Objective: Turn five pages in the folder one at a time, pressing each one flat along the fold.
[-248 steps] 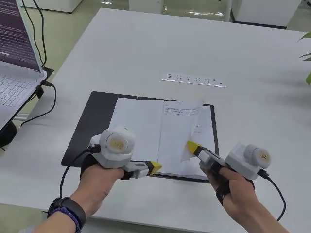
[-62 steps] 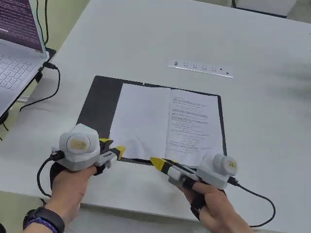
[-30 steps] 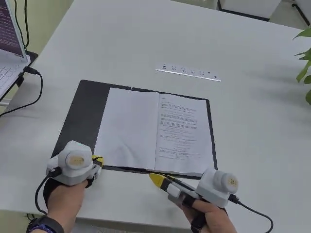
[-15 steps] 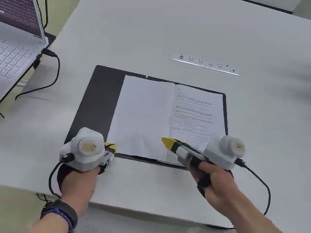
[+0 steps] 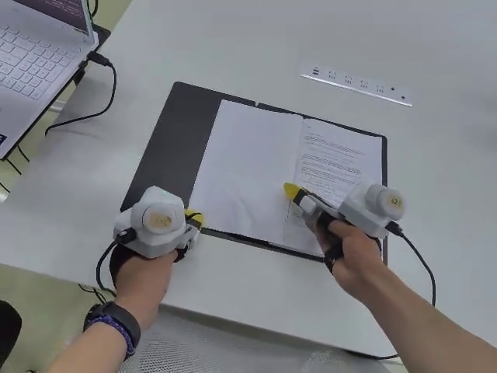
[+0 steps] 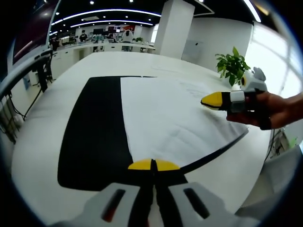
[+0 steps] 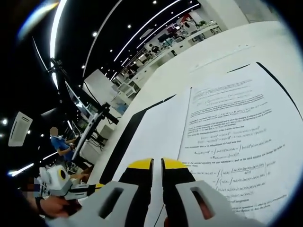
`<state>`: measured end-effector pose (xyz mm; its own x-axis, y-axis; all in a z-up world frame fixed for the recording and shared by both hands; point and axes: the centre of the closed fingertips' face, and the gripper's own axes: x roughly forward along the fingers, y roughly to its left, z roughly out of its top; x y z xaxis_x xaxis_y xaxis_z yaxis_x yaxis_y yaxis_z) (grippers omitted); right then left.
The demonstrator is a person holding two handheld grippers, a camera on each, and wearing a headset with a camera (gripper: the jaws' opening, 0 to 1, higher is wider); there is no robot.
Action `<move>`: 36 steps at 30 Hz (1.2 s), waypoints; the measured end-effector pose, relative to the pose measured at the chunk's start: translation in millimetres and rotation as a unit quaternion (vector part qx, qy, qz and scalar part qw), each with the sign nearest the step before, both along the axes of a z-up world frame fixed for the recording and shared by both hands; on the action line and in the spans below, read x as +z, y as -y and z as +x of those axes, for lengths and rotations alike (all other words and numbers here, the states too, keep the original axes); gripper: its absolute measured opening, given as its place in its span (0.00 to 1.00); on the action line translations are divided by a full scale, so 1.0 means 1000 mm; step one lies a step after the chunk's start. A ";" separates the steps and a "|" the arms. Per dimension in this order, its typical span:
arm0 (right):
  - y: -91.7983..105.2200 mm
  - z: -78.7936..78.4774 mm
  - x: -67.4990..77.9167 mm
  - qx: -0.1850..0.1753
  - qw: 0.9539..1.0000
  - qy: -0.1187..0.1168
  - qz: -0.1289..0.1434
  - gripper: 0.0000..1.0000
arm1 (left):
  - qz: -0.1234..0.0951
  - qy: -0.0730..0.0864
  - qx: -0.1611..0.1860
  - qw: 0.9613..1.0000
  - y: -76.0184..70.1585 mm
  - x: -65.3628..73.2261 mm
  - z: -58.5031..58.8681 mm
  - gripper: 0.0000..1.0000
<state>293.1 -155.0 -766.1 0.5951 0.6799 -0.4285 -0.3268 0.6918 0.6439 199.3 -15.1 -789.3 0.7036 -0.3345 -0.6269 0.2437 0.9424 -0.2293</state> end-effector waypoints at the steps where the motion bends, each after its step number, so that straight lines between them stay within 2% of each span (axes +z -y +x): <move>1: 0.000 0.003 -0.001 0.000 1.000 0.001 -0.003 0.04 | -0.002 0.000 0.001 1.000 0.000 0.000 0.001 0.00; 11: 0.002 0.029 -0.006 -0.027 1.000 0.006 0.003 0.00 | -0.007 -0.001 0.004 1.000 -0.001 -0.002 0.002 0.00; 14: 0.002 0.032 -0.013 -0.030 1.000 -0.001 0.002 0.00 | -0.019 -0.003 0.011 1.000 -0.001 -0.003 0.003 0.00; 15: 0.001 0.034 -0.011 -0.038 0.999 -0.006 0.014 0.00 | -0.021 -0.003 0.013 1.000 -0.001 -0.003 0.003 0.00; 20: -0.004 0.033 -0.007 -0.029 1.000 0.007 0.003 0.00 | -0.015 -0.001 0.009 1.000 0.000 -0.002 0.003 0.00; 24: -0.009 0.035 -0.002 -0.027 1.000 0.011 0.002 0.00 | -0.021 -0.002 0.013 1.000 -0.001 -0.002 0.002 0.00; 30: -0.011 0.048 0.002 -0.038 0.999 0.015 0.004 0.00 | -0.019 -0.002 0.011 1.000 -0.001 -0.002 0.002 0.00; 31: -0.008 0.058 -0.001 -0.040 0.999 0.016 0.001 0.00 | -0.019 -0.002 0.011 1.000 -0.001 -0.002 0.002 0.00; 36: -0.009 0.065 0.001 -0.051 0.999 0.018 0.001 0.00 | -0.015 0.000 0.009 1.000 -0.001 -0.003 0.002 0.00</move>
